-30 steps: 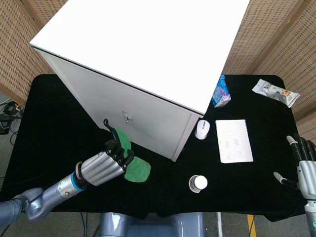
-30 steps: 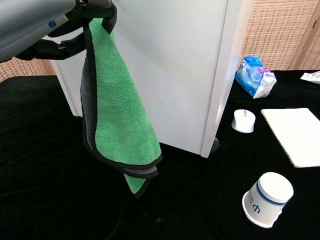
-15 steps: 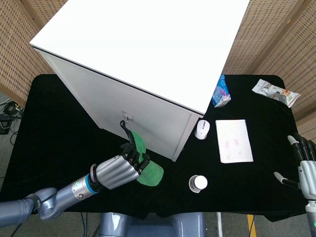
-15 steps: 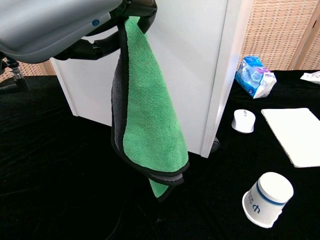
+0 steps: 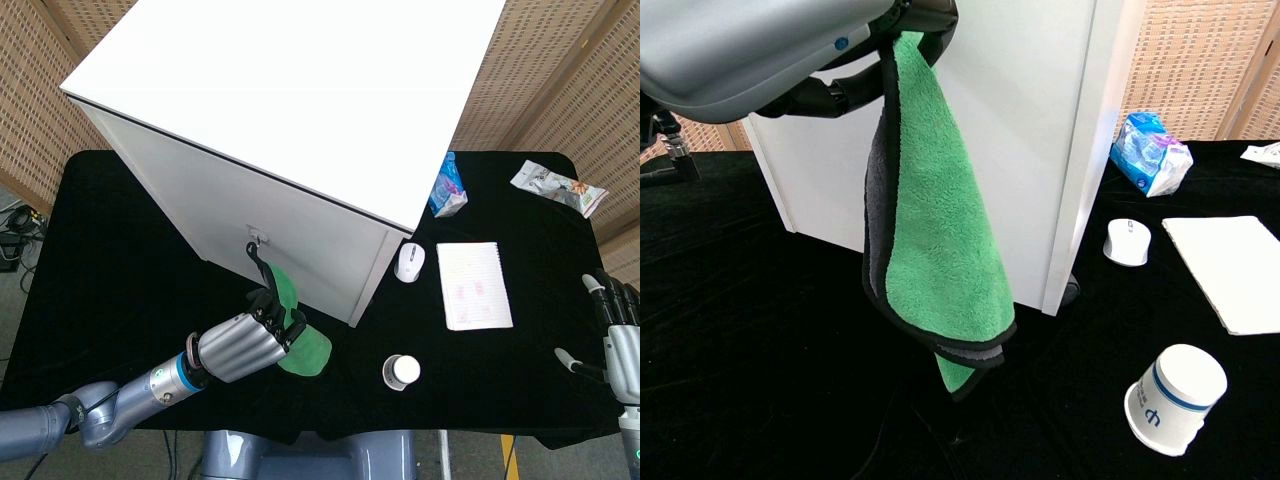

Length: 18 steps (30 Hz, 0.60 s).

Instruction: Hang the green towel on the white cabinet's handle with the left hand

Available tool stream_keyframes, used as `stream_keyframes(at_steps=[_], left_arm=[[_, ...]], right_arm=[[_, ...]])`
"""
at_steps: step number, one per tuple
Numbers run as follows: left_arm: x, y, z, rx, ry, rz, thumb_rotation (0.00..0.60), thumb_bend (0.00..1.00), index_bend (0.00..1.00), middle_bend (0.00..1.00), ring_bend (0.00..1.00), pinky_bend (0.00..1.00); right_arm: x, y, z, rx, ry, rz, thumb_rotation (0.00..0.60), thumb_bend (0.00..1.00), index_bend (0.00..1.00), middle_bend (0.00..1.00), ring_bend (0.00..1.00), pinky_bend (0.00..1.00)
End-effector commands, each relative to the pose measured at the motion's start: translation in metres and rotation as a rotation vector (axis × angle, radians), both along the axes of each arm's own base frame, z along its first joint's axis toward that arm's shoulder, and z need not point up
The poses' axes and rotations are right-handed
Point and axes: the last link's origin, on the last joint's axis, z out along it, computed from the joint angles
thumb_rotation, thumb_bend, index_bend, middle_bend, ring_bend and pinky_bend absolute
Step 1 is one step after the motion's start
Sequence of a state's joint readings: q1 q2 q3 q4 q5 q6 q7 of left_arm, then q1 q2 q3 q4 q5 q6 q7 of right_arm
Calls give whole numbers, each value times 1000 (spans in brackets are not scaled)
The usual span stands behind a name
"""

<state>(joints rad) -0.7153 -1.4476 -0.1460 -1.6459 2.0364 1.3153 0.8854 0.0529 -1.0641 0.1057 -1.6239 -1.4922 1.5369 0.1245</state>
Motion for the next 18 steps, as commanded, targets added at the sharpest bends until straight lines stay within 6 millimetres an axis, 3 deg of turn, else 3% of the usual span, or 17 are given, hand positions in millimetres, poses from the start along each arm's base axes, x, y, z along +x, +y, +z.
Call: stream_keyframes(at_steps=[1, 18], left_arm=[[0, 1, 0, 3, 2, 3, 600, 480, 896, 881, 769, 649], [-3, 1, -10, -15, 19, 19, 600, 476, 896, 881, 768, 641]], right_arm=[[0, 0, -1, 2, 1, 1, 600, 132, 21, 0, 0, 0], [0, 0, 0, 2, -2, 1, 600, 132, 21, 0, 0, 0]])
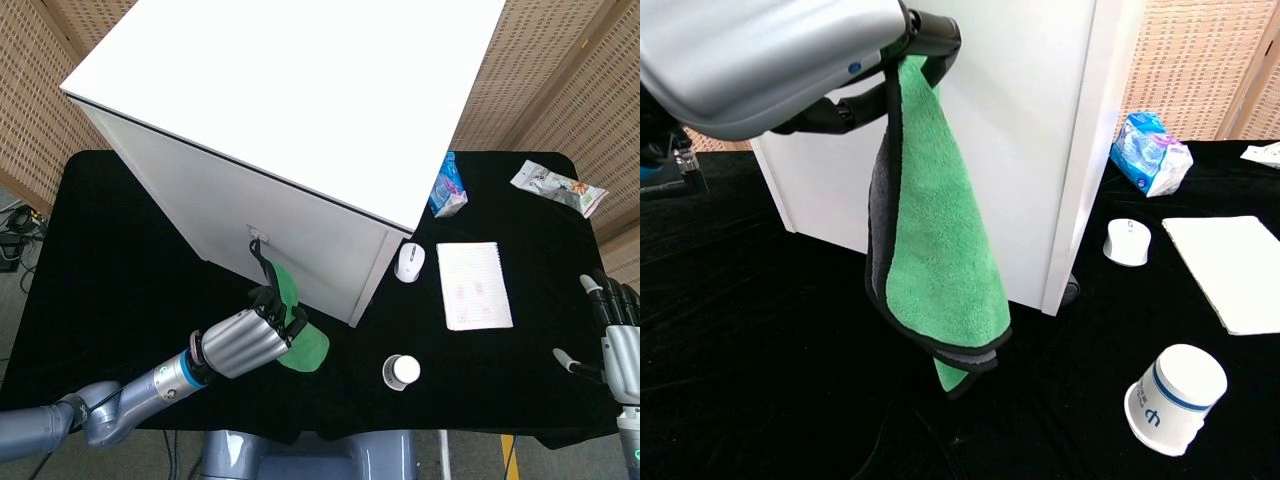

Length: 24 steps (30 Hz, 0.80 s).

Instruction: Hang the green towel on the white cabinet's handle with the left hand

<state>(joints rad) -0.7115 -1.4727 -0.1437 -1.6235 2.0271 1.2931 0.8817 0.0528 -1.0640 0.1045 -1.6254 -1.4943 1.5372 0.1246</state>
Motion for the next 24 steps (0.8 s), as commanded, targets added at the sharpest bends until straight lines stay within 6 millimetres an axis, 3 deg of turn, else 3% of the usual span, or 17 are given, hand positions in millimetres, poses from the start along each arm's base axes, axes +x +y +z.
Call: stream_keyframes(at_steps=[1, 12, 15, 18, 22, 24], left_arm=[[-1, -1, -1, 1, 4, -1, 600, 476, 896, 881, 768, 641], [-5, 7, -8, 8, 26, 26, 600, 460, 896, 881, 768, 637], [-9, 8, -9, 23, 46, 31, 600, 421, 857, 845, 730, 580], [-15, 7, -6, 52, 70, 15, 600, 317, 693, 700, 605, 413], [-22, 4, 1, 56, 65, 6, 600, 167, 375, 358, 324, 164], [-26, 1, 4, 55, 55, -7, 600, 130, 264, 216, 197, 68]], right_arm=[[0, 0, 0, 0, -1, 0, 600, 132, 21, 0, 0, 0], [0, 0, 0, 3, -3, 1, 600, 132, 21, 0, 0, 0], [0, 0, 1, 0, -5, 1, 600, 132, 20, 0, 0, 0], [0, 0, 1, 0, -6, 1, 600, 132, 20, 0, 0, 0], [0, 0, 0, 2, -4, 2, 600, 132, 21, 0, 0, 0], [0, 0, -1, 4, -1, 2, 600, 132, 21, 0, 0, 0]])
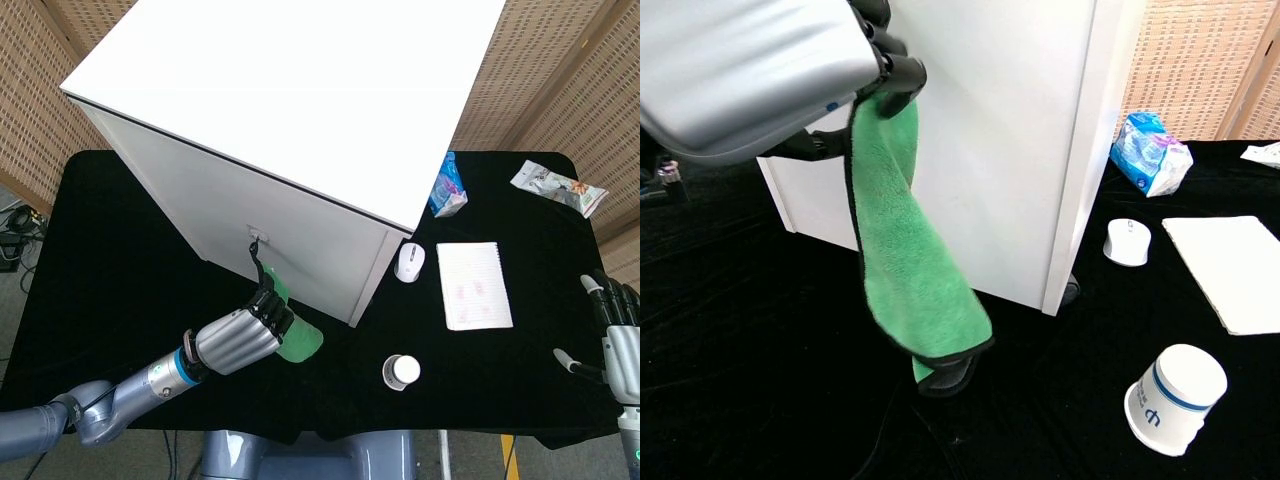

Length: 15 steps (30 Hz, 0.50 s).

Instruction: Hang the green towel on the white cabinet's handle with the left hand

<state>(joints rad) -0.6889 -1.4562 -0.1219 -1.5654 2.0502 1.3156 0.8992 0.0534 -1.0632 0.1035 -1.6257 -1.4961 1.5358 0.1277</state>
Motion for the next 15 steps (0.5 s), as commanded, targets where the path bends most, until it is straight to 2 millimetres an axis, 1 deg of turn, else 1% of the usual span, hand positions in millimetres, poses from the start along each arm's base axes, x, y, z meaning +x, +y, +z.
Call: stream_keyframes(at_steps=[1, 3, 5, 11, 15], left_arm=[[-7, -4, 6, -2, -9, -15, 600, 116, 209, 139, 128, 28], [-12, -6, 9, -4, -20, -19, 600, 107, 153, 55, 56, 2], [-18, -8, 11, -11, -25, -8, 600, 103, 113, 5, 7, 0], [-33, -13, 22, -33, -92, 50, 600, 101, 106, 0, 0, 0], [-52, -22, 36, -61, -198, 137, 600, 102, 106, 0, 0, 0]], right_arm=[[0, 0, -1, 1, 2, 0, 600, 132, 21, 0, 0, 0], [0, 0, -1, 1, 4, 0, 600, 132, 20, 0, 0, 0], [1, 0, -1, 2, 5, 0, 600, 132, 20, 0, 0, 0], [0, 0, -1, 0, 8, -2, 600, 132, 21, 0, 0, 0], [-1, 0, 0, -3, 9, -6, 600, 133, 20, 0, 0, 0]])
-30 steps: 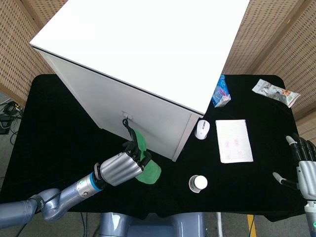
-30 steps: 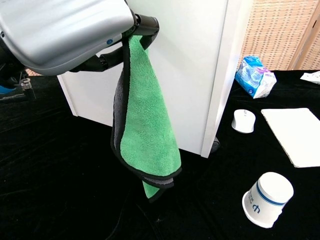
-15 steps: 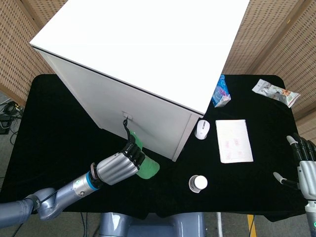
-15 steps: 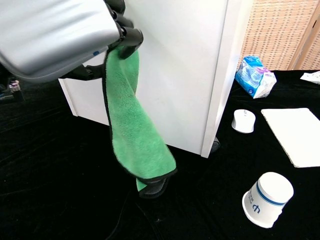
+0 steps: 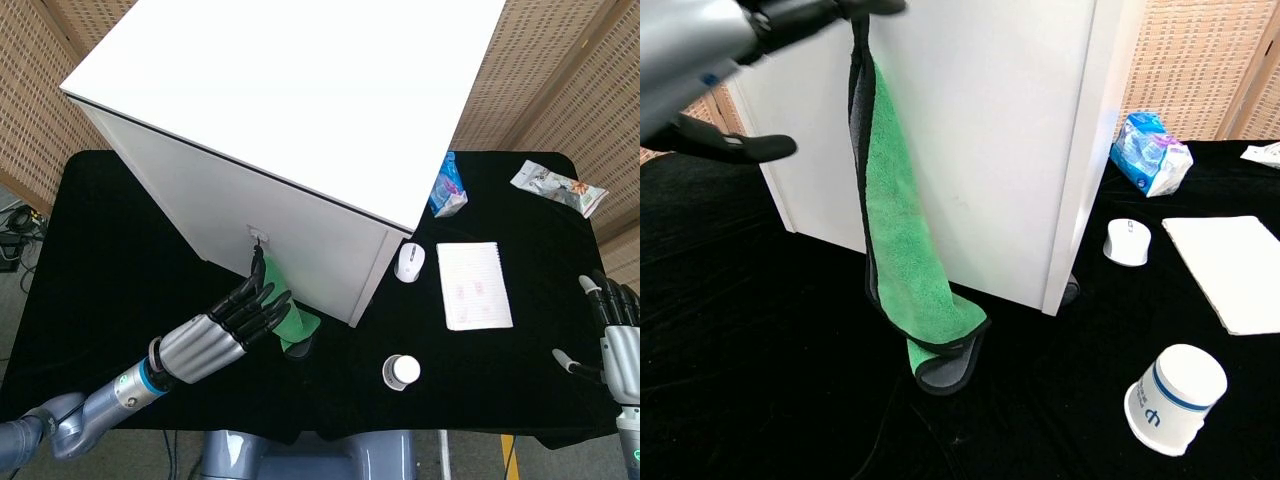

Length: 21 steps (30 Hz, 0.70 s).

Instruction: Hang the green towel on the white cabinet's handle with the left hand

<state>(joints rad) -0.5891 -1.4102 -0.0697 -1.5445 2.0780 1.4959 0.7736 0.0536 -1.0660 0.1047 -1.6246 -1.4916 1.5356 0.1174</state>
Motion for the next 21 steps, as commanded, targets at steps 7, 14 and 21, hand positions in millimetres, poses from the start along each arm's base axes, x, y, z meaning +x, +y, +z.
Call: stream_keyframes(at_steps=[7, 14, 21], left_arm=[[-82, -36, 33, -132, -326, 473, 600, 104, 113, 0, 0, 0], [-138, -57, 50, -206, -456, 804, 600, 104, 113, 0, 0, 0], [-173, -58, 68, -205, -465, 1021, 600, 101, 32, 0, 0, 0]], right_arm=[[1, 0, -4, 8, 21, 2, 600, 132, 20, 0, 0, 0], [1, -1, -9, 17, 55, -3, 600, 132, 20, 0, 0, 0], [3, -3, -19, 58, 87, -11, 600, 133, 8, 0, 0, 0]])
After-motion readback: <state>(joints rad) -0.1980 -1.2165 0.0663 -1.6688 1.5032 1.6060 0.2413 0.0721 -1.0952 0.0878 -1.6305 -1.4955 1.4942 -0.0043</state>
